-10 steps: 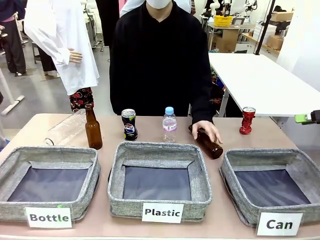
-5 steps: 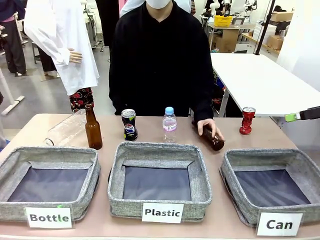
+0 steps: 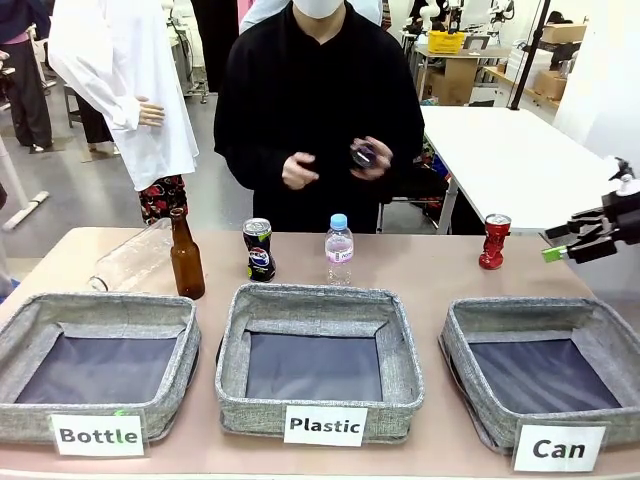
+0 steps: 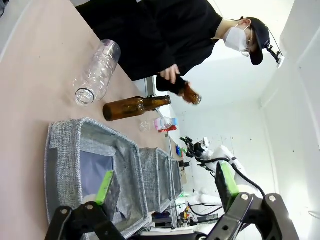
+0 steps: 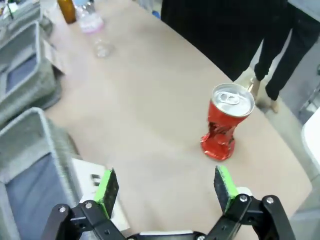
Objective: Sort the can waste into the basket.
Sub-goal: Pick up the can waste from the table and place it in the right Fabric basket.
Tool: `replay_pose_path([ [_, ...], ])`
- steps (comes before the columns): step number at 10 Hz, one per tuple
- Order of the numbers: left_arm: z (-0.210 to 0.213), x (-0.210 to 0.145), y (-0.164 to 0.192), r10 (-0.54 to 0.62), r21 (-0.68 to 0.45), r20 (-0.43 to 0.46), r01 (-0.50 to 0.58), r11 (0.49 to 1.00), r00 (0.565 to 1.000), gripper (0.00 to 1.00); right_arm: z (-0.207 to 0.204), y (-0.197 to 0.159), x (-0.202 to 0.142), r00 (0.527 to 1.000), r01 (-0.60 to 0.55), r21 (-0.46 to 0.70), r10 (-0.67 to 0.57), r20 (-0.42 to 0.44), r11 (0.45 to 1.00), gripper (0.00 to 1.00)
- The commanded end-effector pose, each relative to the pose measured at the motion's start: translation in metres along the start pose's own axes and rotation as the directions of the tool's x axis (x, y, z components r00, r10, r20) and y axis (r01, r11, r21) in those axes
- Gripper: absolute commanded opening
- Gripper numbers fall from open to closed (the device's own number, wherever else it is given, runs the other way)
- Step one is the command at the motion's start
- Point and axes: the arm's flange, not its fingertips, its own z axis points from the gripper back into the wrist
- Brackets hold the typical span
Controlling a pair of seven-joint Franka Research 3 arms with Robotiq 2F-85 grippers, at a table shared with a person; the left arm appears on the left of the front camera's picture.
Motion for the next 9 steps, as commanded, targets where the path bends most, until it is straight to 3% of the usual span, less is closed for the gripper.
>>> replay_pose_path([
  [1, 0.001, -0.001, -0.001, -0.024, -0.015, -0.001, 0.024, 1.000, 1.000, 1.00, -0.023, -0.041, -0.010, 0.997, -0.006, -0.035, 0.009, 0.081, 0.999, 1.00],
  [4, 0.001, -0.001, -0.001, -0.024, -0.015, -0.001, 0.024, 1.000, 1.000, 1.00, -0.059, -0.072, -0.014, 0.994, 0.054, 0.018, -0.056, 0.095, 0.998, 1.00],
  [8, 0.000, 0.000, 0.000, -0.001, 0.000, 0.000, 0.001, 1.000, 1.000, 1.00, -0.080, -0.085, -0.019, 0.988, 0.105, 0.072, -0.112, 0.106, 0.992, 1.00],
  [9, 0.020, -0.001, -0.038, 0.007, -0.088, 0.080, 0.000, 0.996, 0.997, 1.00, -0.082, -0.085, -0.019, 0.989, 0.109, 0.081, -0.116, 0.094, 0.991, 1.00],
])
